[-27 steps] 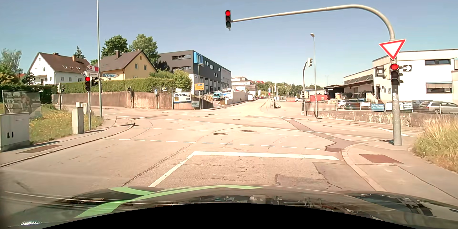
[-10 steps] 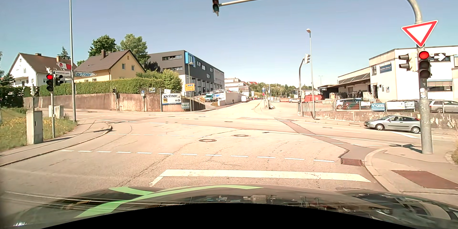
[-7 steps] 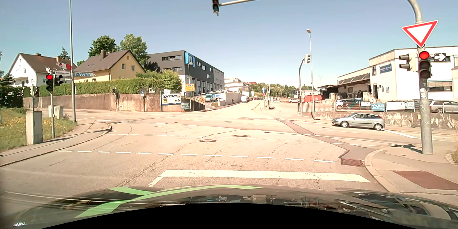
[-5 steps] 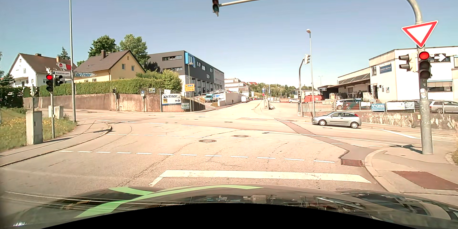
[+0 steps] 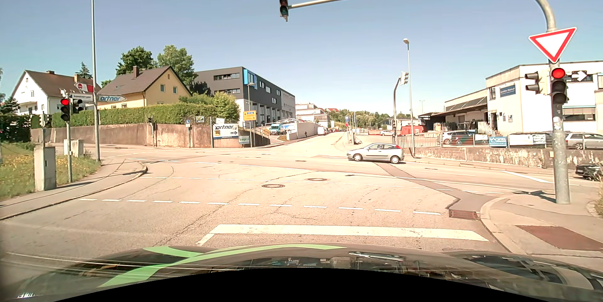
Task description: Follow the waypoints while adhering to traffic rules and regulations
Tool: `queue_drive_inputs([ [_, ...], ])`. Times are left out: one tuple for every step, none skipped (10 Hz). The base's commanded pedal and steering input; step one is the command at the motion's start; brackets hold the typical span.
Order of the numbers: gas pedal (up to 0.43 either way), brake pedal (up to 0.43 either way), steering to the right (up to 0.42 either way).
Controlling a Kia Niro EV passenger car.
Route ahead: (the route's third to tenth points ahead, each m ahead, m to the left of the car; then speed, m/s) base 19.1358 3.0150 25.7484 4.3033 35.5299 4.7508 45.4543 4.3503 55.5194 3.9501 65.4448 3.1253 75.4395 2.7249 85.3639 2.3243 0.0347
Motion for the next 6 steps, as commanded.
queue_drive_inputs([
  [0.0,0.311,0.051],
  [0.0,0.354,0.052],
  [0.0,0.378,0.051],
  [0.0,0.427,0.051],
  [0.0,0.476,0.051],
  [0.0,0.488,0.052],
])
